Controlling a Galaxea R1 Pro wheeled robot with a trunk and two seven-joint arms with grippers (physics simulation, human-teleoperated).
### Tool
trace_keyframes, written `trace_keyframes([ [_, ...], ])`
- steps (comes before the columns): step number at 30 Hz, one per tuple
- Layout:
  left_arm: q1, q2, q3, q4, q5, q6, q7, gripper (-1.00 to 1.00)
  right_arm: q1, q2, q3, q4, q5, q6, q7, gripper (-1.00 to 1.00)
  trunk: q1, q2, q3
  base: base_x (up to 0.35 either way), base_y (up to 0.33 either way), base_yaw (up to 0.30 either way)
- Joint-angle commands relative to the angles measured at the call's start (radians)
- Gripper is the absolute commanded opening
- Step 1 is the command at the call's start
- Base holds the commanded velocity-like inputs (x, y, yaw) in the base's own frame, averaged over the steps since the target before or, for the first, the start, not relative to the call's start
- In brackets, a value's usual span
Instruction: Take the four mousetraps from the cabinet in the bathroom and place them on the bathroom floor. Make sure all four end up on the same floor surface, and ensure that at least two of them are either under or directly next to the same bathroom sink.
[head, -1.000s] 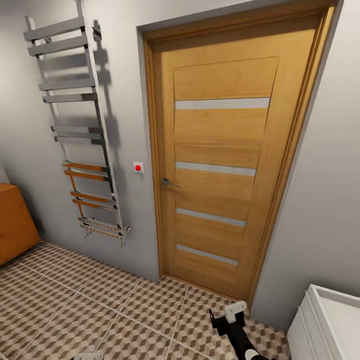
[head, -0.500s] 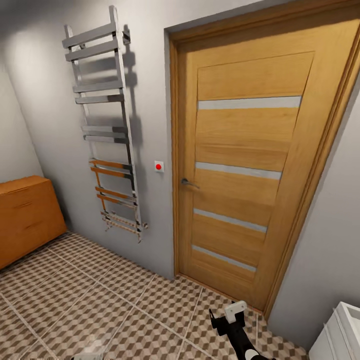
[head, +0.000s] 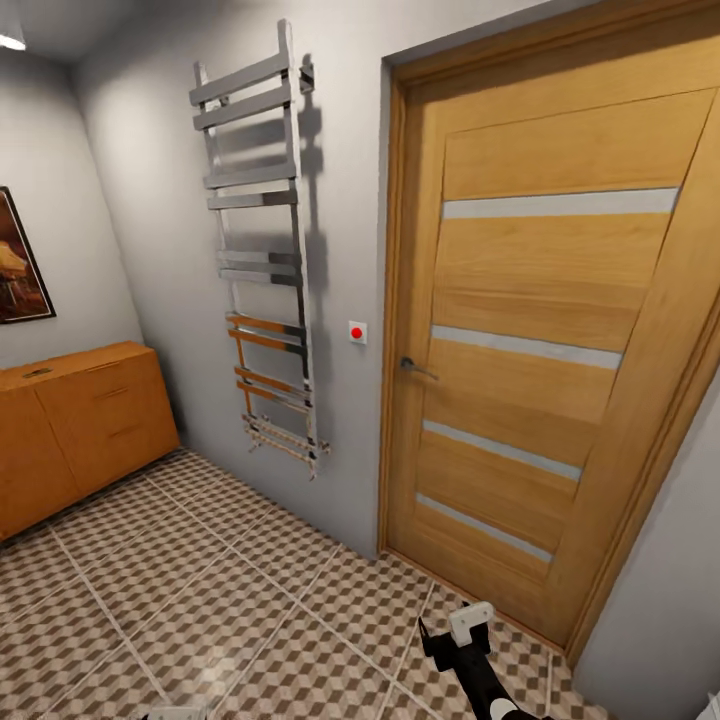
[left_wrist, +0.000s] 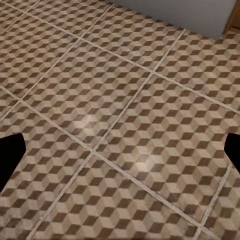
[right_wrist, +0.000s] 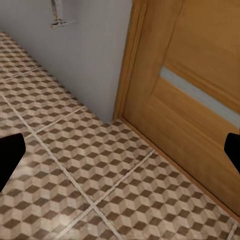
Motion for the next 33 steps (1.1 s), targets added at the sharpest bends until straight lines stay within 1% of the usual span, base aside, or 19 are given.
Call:
trace_keyframes([
  [1, -0.001, -0.001, -0.008, 0.004, 0.009, -0.005, -0.002, 1.0, 0.0, 0.0, 0.003, 0.001, 0.011, -0.001, -0.01, 1.0, 0.0, -0.001, 0.0, 0.0, 0.0, 0.255],
  [33, -0.001, -0.002, -0.008, 0.004, 0.009, -0.005, -0.002, 1.0, 0.0, 0.0, 0.003, 0.001, 0.011, -0.001, -0.012, 1.0, 0.0, -0.001, 0.0, 0.0, 0.0, 0.255],
])
